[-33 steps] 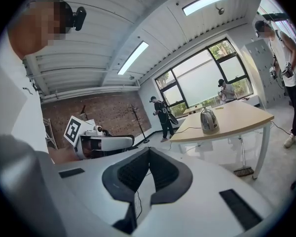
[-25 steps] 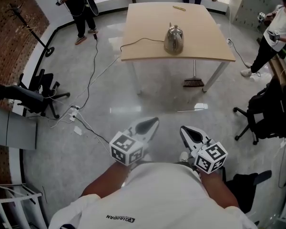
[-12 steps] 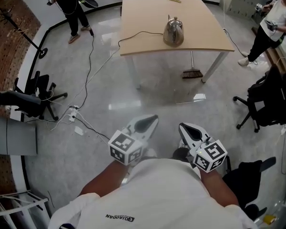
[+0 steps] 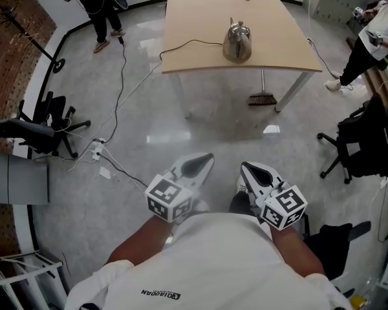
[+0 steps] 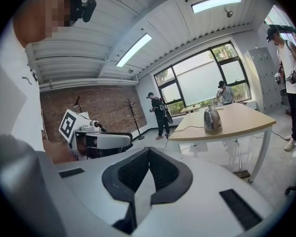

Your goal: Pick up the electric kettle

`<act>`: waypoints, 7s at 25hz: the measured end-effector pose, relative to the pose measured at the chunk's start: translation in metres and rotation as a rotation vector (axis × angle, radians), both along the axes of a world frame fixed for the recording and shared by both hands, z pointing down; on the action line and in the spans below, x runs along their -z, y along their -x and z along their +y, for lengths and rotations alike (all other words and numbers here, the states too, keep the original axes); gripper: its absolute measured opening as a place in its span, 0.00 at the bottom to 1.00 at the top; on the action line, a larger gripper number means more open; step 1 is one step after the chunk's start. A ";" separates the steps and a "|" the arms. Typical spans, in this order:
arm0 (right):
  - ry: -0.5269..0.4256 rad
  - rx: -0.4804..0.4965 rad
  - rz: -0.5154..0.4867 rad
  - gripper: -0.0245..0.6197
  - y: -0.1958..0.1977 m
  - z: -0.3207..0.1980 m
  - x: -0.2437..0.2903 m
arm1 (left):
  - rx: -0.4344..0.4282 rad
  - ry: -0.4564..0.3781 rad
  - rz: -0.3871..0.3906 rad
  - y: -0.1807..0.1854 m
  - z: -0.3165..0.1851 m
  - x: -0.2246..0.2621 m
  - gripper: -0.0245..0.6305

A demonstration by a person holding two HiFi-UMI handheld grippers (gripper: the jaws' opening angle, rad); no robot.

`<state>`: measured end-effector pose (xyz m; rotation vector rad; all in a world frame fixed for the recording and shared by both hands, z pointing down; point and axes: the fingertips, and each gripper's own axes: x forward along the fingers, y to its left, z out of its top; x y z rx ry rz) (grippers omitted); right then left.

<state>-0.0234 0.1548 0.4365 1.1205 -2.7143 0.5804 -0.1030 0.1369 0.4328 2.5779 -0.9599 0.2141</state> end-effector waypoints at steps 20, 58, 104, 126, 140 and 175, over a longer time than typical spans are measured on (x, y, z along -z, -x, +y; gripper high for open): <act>-0.048 0.133 -0.032 0.07 -0.107 -0.127 0.010 | 0.150 0.031 0.034 -0.105 -0.112 0.009 0.03; 0.027 0.071 -0.007 0.07 -0.111 -0.275 -0.020 | 0.172 0.052 -0.047 -0.081 -0.264 -0.012 0.03; 0.191 -0.170 0.268 0.37 -0.077 -0.547 -0.136 | 0.158 0.098 -0.103 -0.003 -0.440 -0.057 0.03; -0.042 -0.221 0.309 0.23 -0.089 -0.604 -0.109 | 0.190 0.090 -0.113 -0.006 -0.472 -0.052 0.03; -0.161 -0.182 0.167 0.17 -0.080 -0.618 -0.017 | 0.260 0.040 -0.088 0.020 -0.473 -0.029 0.03; -0.159 -0.100 0.066 0.17 -0.145 -0.430 0.045 | 0.211 -0.058 0.020 -0.066 -0.387 0.020 0.03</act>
